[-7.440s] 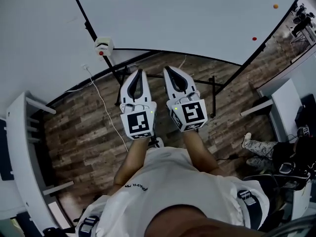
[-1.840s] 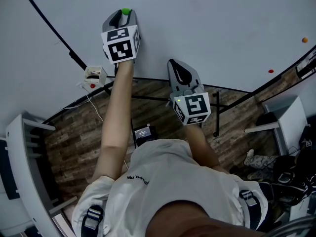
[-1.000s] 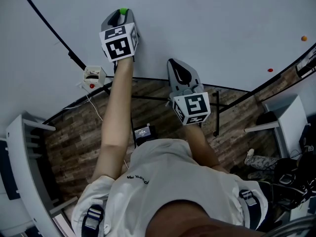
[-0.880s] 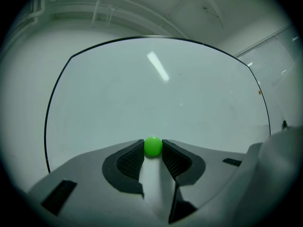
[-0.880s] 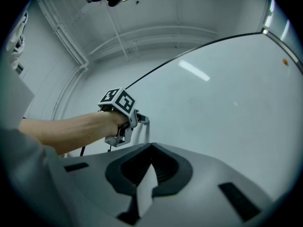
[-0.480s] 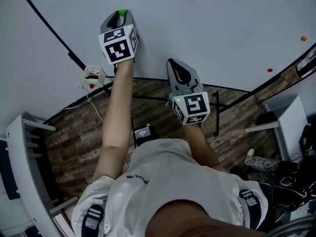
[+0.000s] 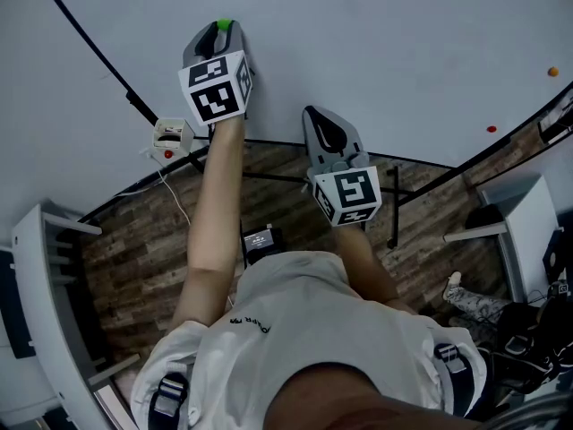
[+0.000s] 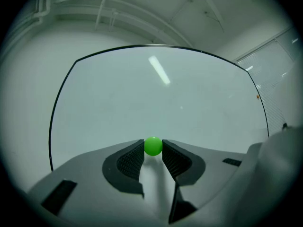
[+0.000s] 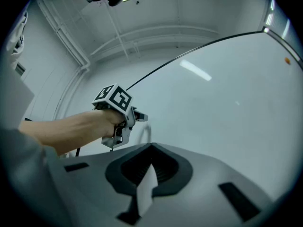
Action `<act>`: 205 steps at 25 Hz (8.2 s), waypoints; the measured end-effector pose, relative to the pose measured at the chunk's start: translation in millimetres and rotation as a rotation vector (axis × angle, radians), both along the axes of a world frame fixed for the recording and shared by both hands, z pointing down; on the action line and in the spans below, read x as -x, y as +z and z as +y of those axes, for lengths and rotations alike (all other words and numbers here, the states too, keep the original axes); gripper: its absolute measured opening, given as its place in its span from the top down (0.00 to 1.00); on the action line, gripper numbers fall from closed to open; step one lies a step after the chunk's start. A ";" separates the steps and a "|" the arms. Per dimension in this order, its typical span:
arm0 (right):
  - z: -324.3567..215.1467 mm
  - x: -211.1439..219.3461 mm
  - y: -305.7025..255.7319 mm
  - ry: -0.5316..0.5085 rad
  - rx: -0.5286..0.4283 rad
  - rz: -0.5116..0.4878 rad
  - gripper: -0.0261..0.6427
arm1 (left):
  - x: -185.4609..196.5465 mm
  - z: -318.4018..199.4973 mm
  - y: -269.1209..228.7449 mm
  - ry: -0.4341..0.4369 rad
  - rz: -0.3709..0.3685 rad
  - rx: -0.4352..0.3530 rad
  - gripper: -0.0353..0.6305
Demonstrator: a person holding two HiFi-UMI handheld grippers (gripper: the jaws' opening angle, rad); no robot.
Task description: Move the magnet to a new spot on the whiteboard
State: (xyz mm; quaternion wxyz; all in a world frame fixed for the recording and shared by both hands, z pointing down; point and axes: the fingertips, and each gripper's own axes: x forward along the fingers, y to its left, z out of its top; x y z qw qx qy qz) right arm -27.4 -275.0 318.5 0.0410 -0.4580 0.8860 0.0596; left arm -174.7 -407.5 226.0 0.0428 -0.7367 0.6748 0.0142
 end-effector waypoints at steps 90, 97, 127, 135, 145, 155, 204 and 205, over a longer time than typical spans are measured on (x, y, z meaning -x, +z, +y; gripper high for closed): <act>21.9 7.1 -18.9 -0.021 -0.037 -0.038 0.96 | -43.4 158.0 63.5 0.053 0.072 -0.089 0.77; 20.6 9.3 -18.0 -0.021 -0.038 -0.035 0.96 | -43.6 161.8 66.9 0.050 0.067 -0.092 0.77; 28.3 15.0 -15.7 -0.028 -0.042 -0.030 0.96 | -41.8 179.0 72.9 0.032 0.075 -0.118 0.76; 30.8 11.5 -16.4 -0.029 -0.043 -0.031 0.96 | -46.0 180.6 72.9 0.030 0.061 -0.116 0.76; 29.8 12.9 -17.0 -0.029 -0.041 -0.030 0.96 | -43.5 176.3 73.6 0.025 0.052 -0.103 0.77; 26.2 10.2 -15.2 -0.030 -0.037 -0.034 0.96 | -43.5 170.6 71.7 0.015 0.048 -0.105 0.76; 12.5 9.8 -9.2 -0.015 -0.029 -0.028 0.96 | -21.0 93.8 28.7 0.022 -0.005 -0.123 0.77; 13.9 10.2 -9.3 -0.015 -0.029 -0.028 0.96 | -20.3 93.6 28.3 0.022 -0.005 -0.123 0.77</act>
